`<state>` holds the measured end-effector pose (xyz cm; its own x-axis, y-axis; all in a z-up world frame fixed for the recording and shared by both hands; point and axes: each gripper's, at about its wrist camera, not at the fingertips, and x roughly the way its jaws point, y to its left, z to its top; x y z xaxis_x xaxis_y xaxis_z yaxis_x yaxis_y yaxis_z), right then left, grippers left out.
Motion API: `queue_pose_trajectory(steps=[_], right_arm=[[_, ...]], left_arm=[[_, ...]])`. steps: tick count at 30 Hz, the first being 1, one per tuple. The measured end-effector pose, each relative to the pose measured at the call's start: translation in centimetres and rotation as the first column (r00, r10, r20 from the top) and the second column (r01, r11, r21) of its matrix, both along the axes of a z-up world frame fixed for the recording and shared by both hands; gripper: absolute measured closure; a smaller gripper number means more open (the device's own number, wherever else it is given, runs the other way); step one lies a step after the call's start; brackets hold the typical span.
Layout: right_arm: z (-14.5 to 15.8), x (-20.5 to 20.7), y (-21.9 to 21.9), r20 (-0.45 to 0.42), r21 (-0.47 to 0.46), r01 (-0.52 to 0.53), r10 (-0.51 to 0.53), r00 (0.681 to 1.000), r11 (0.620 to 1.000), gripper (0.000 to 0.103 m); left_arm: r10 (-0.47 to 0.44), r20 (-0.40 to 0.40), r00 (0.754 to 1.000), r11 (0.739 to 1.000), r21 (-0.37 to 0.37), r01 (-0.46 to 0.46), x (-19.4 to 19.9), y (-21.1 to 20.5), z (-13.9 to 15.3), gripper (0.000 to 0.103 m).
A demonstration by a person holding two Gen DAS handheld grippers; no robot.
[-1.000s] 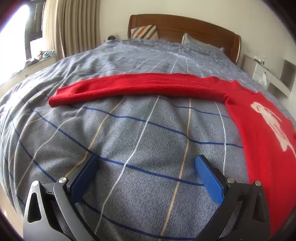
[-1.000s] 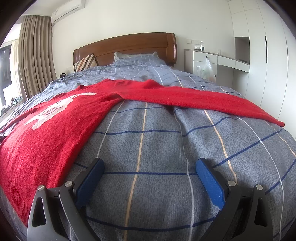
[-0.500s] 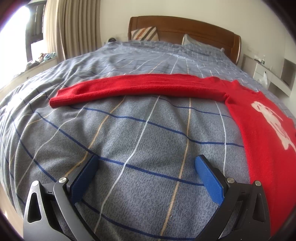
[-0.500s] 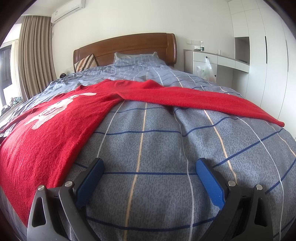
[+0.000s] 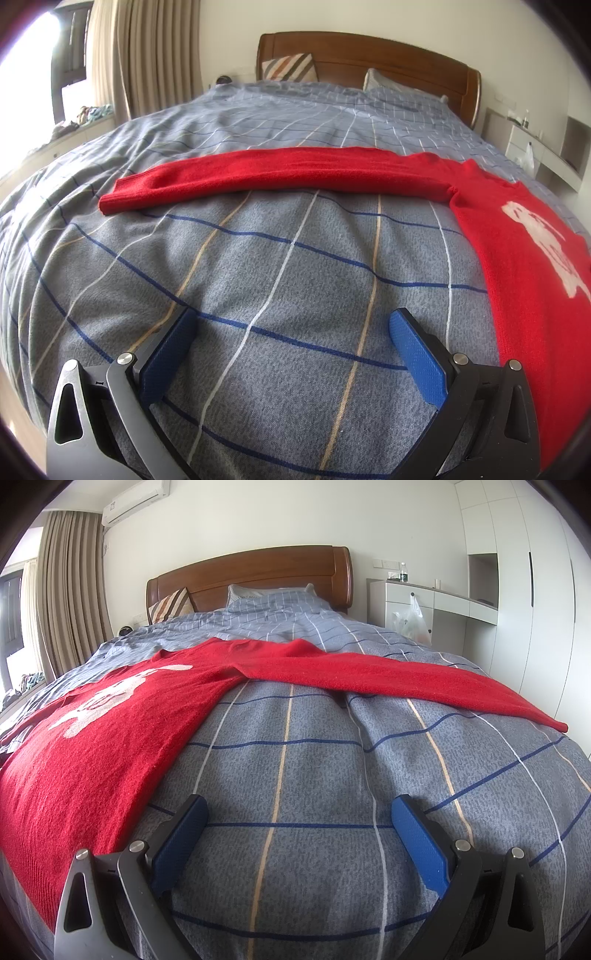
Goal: Fold small clothes
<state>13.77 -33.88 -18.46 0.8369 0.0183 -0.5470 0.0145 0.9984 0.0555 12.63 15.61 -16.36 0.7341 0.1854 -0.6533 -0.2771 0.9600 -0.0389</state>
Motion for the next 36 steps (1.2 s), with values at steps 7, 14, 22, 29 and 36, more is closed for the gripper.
queue_pose_trajectory(steps=[7,14,22,29,36], right_arm=[[0.01,-0.01,-0.02,0.000,0.000,0.000,0.000,1.000,1.000,0.004],[0.00,-0.02,-0.02,0.000,0.000,0.000,0.000,1.000,1.000,0.004],[-0.01,-0.05,-0.04,0.000,0.000,0.000,0.000,1.000,1.000,0.004],[-0.02,-0.05,0.01,0.000,0.000,0.000,0.000,1.000,1.000,0.004],[0.07,-0.12,0.02,-0.001,-0.001,0.001,-0.001,1.000,1.000,0.004]], left_arm=[[0.000,0.000,1.000,1.000,0.001,0.000,-0.01,-0.02,-0.02,0.000],[0.000,0.001,1.000,1.000,0.002,0.000,0.00,-0.04,-0.03,0.000],[0.000,0.001,1.000,1.000,0.002,0.000,-0.01,-0.08,-0.08,0.000],[0.003,-0.001,1.000,1.000,0.009,-0.003,-0.02,-0.36,-0.11,0.000],[0.005,0.005,1.000,1.000,0.010,-0.005,0.01,-0.16,-0.15,0.000]])
